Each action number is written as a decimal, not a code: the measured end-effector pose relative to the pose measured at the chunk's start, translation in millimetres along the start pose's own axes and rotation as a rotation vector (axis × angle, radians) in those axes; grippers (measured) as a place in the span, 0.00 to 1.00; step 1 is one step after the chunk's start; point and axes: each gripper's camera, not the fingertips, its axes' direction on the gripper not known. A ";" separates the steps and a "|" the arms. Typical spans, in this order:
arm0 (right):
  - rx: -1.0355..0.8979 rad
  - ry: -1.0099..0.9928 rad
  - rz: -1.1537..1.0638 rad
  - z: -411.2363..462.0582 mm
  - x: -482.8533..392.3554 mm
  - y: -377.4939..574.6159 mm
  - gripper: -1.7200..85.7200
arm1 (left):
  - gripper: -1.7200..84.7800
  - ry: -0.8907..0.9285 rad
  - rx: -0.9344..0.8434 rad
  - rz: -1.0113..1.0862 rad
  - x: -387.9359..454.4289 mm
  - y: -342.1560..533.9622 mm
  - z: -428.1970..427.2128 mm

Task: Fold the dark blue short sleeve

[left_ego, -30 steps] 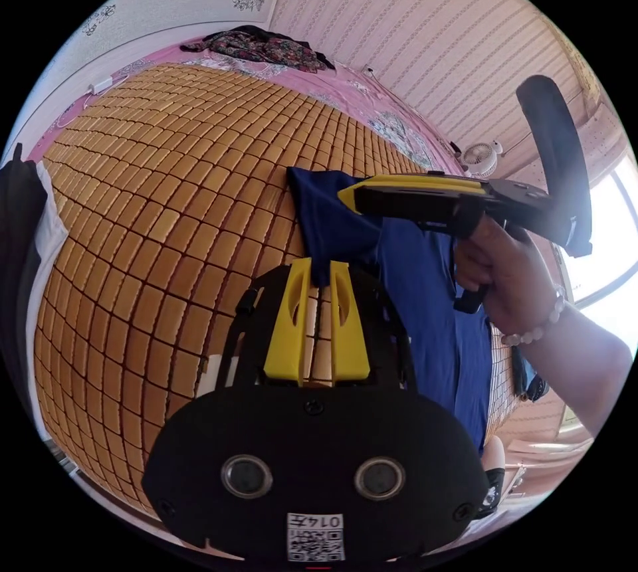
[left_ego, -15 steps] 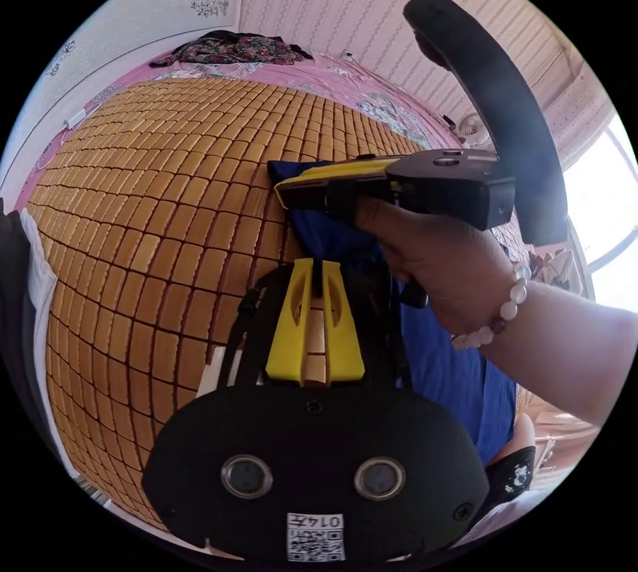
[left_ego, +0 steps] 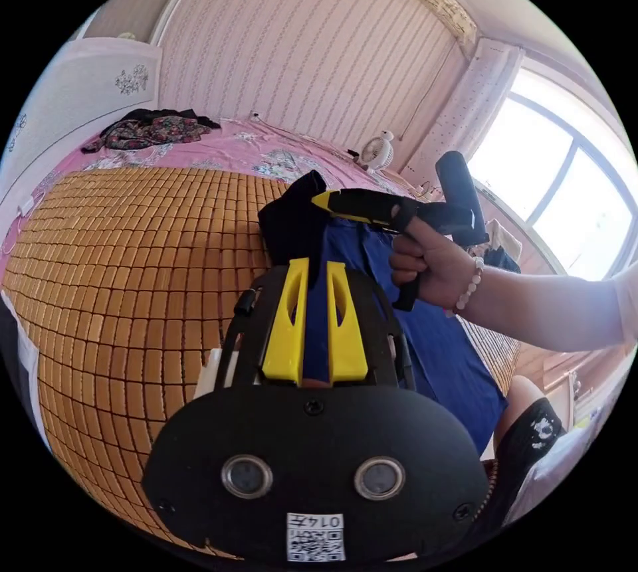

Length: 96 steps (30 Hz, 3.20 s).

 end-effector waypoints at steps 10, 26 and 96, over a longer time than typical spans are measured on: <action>-0.091 0.167 0.124 -83.2 65.8 82.9 0.11 | 0.08 0.107 -0.225 0.036 28.2 17.6 34.6; 0.046 0.583 0.432 -254.7 147.8 174.0 0.12 | 0.02 0.272 -0.381 0.220 165.2 -92.6 192.1; -0.060 0.519 0.263 -212.9 182.2 63.8 0.04 | 0.02 -0.170 -0.294 -0.162 -51.9 -171.0 197.7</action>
